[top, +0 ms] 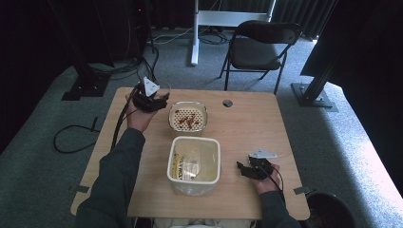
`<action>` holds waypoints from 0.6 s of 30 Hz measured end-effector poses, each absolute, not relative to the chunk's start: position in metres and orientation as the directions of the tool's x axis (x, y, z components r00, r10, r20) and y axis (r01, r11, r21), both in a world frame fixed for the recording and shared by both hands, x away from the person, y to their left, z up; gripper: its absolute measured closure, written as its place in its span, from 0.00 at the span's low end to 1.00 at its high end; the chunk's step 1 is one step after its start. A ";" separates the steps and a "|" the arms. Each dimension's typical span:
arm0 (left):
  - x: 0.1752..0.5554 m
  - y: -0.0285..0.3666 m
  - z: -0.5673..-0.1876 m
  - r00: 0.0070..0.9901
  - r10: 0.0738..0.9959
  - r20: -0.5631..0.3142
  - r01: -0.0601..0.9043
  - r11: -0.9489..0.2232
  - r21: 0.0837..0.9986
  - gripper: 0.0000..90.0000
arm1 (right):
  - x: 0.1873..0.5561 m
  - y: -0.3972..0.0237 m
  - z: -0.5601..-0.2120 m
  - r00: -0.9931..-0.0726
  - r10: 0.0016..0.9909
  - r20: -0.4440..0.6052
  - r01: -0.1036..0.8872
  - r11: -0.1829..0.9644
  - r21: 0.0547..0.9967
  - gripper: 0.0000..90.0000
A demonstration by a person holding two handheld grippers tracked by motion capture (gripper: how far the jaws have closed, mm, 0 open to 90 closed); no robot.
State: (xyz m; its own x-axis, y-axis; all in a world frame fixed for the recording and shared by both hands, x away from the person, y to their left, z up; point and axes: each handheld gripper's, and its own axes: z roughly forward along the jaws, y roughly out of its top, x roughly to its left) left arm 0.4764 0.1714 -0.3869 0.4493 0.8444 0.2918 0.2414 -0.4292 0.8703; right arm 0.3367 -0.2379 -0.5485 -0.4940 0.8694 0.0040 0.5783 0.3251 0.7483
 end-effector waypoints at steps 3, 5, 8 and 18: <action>0.475 0.166 -0.389 0.474 0.822 0.316 0.236 -0.465 0.853 0.39 | 0.337 -0.238 -0.549 -0.494 0.869 0.004 0.578 0.325 0.748 0.40; 0.475 0.165 -0.390 0.477 0.818 0.322 0.242 -0.474 0.847 0.39 | 0.337 -0.238 -0.549 -0.494 0.869 0.004 0.578 0.325 0.748 0.40; 0.476 0.165 -0.392 0.479 0.817 0.321 0.251 -0.477 0.842 0.39 | 0.337 -0.238 -0.549 -0.494 0.869 0.004 0.578 0.325 0.748 0.40; 0.469 0.182 -0.392 0.473 0.838 0.271 0.265 -0.429 0.864 0.39 | 0.337 -0.238 -0.549 -0.494 0.869 0.004 0.578 0.325 0.748 0.40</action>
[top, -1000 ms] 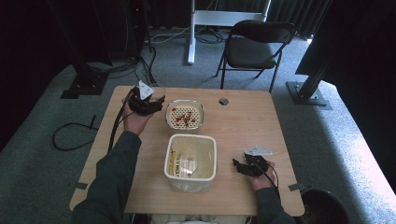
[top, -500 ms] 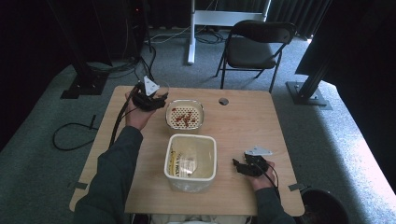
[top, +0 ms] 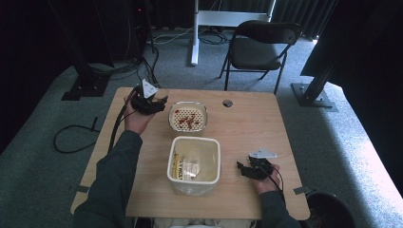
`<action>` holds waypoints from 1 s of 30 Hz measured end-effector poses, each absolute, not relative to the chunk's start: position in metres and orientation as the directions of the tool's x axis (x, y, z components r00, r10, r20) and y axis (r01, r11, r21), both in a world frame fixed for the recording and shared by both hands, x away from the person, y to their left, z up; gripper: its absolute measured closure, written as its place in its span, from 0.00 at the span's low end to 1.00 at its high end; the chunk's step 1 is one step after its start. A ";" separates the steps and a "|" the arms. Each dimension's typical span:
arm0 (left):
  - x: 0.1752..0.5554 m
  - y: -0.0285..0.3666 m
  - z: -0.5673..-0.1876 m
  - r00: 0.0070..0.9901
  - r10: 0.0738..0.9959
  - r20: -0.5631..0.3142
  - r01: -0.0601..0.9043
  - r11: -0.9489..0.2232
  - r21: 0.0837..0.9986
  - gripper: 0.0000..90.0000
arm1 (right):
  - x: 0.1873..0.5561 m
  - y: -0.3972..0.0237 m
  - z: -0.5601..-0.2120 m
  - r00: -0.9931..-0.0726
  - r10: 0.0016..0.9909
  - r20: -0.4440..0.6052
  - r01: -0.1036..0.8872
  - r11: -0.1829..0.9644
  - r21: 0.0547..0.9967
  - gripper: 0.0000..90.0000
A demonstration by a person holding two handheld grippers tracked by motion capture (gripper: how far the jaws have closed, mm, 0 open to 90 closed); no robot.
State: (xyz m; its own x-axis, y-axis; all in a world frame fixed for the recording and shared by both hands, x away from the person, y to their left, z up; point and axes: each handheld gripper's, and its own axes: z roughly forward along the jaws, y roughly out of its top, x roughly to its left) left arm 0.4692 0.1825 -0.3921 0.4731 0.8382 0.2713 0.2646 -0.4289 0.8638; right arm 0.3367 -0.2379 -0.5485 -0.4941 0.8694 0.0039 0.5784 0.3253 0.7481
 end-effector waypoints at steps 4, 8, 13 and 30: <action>0.468 0.187 -0.395 0.474 0.846 0.244 0.280 -0.407 0.869 0.39 | 0.337 -0.238 -0.549 -0.494 0.869 0.003 0.578 0.326 0.748 0.40; 0.467 0.184 -0.398 0.491 0.829 0.269 0.271 -0.439 0.857 0.39 | 0.337 -0.238 -0.549 -0.494 0.870 0.004 0.578 0.326 0.748 0.40; 0.463 0.180 -0.392 0.509 0.823 0.253 0.243 -0.419 0.875 0.39 | 0.337 -0.238 -0.549 -0.494 0.869 0.004 0.578 0.325 0.748 0.40; 0.466 0.176 -0.395 0.497 0.817 0.292 0.256 -0.460 0.850 0.39 | 0.337 -0.237 -0.549 -0.493 0.870 0.005 0.579 0.324 0.748 0.41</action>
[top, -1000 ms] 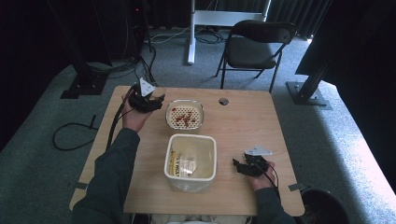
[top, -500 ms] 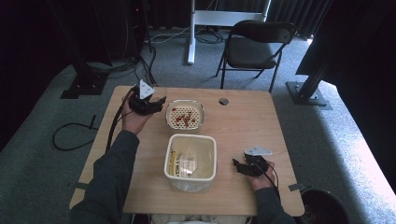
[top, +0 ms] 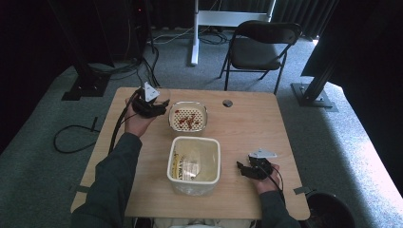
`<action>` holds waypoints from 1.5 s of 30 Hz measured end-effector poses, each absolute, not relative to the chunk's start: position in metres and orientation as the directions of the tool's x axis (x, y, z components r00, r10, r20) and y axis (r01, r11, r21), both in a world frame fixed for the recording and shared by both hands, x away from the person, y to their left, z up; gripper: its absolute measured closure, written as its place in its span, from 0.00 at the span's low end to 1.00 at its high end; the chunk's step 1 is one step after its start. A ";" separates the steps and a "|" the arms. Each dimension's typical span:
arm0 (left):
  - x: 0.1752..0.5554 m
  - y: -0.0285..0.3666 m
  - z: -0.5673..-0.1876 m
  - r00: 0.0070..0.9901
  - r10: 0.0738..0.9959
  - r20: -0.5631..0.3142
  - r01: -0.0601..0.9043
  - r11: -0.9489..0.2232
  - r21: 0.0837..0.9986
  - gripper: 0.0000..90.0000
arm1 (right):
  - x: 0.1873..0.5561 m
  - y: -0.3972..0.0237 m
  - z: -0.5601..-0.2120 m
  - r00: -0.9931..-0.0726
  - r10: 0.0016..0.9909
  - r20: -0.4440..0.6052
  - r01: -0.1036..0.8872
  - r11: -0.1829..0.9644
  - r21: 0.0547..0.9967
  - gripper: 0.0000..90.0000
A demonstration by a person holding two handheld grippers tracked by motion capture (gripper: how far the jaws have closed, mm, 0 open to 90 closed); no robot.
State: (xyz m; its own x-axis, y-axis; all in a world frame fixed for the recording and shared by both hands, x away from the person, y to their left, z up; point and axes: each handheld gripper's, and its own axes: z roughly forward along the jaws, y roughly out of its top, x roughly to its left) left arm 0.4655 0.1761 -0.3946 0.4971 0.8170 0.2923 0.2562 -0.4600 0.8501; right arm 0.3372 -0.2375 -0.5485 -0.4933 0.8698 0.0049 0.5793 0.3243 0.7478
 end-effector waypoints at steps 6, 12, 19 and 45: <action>0.466 0.163 -0.390 0.466 0.790 0.399 0.240 -0.547 0.802 0.38 | 0.337 -0.237 -0.549 -0.493 0.870 0.005 0.579 0.324 0.748 0.41; 0.465 0.154 -0.383 0.463 0.756 0.463 0.214 -0.602 0.769 0.38 | 0.337 -0.238 -0.548 -0.493 0.870 0.005 0.579 0.325 0.748 0.41; 0.461 0.143 -0.390 0.456 0.685 0.568 0.178 -0.696 0.695 0.38 | 0.337 -0.237 -0.548 -0.493 0.870 0.005 0.580 0.324 0.748 0.41; 0.448 0.115 -0.405 0.439 0.398 0.805 0.066 -0.908 0.413 0.38 | 0.337 -0.237 -0.548 -0.493 0.870 0.005 0.579 0.325 0.748 0.41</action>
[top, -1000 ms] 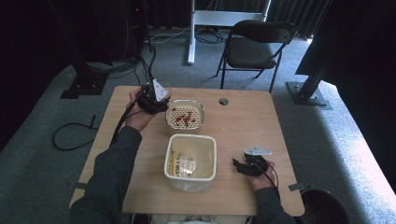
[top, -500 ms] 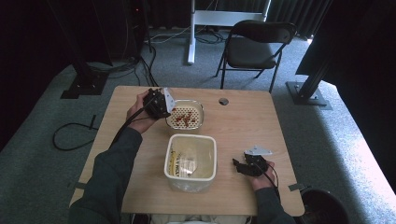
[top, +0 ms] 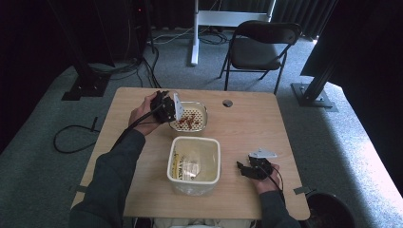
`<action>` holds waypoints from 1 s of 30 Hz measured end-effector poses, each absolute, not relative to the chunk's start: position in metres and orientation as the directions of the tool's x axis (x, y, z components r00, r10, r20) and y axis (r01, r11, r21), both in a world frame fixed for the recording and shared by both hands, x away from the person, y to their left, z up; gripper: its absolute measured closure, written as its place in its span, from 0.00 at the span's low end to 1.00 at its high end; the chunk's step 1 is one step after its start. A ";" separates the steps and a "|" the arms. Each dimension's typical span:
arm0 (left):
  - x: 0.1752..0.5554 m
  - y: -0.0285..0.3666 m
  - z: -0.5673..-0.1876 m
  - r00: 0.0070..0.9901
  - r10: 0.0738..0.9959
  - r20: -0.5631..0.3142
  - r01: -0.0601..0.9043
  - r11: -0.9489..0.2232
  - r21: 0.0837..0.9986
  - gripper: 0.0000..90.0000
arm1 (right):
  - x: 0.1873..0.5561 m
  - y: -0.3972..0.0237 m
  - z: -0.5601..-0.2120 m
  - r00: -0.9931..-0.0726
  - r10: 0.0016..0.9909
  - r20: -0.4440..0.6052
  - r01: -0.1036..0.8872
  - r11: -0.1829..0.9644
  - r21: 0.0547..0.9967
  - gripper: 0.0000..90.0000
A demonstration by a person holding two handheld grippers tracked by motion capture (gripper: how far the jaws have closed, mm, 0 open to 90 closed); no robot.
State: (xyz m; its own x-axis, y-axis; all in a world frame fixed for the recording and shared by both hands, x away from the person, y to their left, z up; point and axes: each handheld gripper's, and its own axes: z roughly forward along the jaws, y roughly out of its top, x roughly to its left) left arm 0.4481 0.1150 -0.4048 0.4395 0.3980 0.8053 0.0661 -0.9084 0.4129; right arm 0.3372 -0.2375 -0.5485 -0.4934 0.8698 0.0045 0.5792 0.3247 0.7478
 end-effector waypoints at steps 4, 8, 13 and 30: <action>0.445 0.109 -0.407 0.433 0.323 0.842 0.040 -0.940 0.340 0.38 | 0.337 -0.238 -0.548 -0.494 0.870 0.004 0.579 0.325 0.748 0.41; 0.443 0.105 -0.408 0.417 0.279 0.865 0.017 -0.954 0.300 0.38 | 0.337 -0.237 -0.548 -0.493 0.870 0.005 0.579 0.325 0.748 0.41; 0.442 0.105 -0.412 0.412 0.247 0.877 0.013 -0.964 0.265 0.38 | 0.337 -0.237 -0.548 -0.493 0.870 0.005 0.580 0.324 0.748 0.41; 0.438 0.102 -0.426 0.379 0.124 0.917 -0.022 -0.989 0.143 0.38 | 0.337 -0.238 -0.549 -0.494 0.870 0.004 0.579 0.325 0.748 0.41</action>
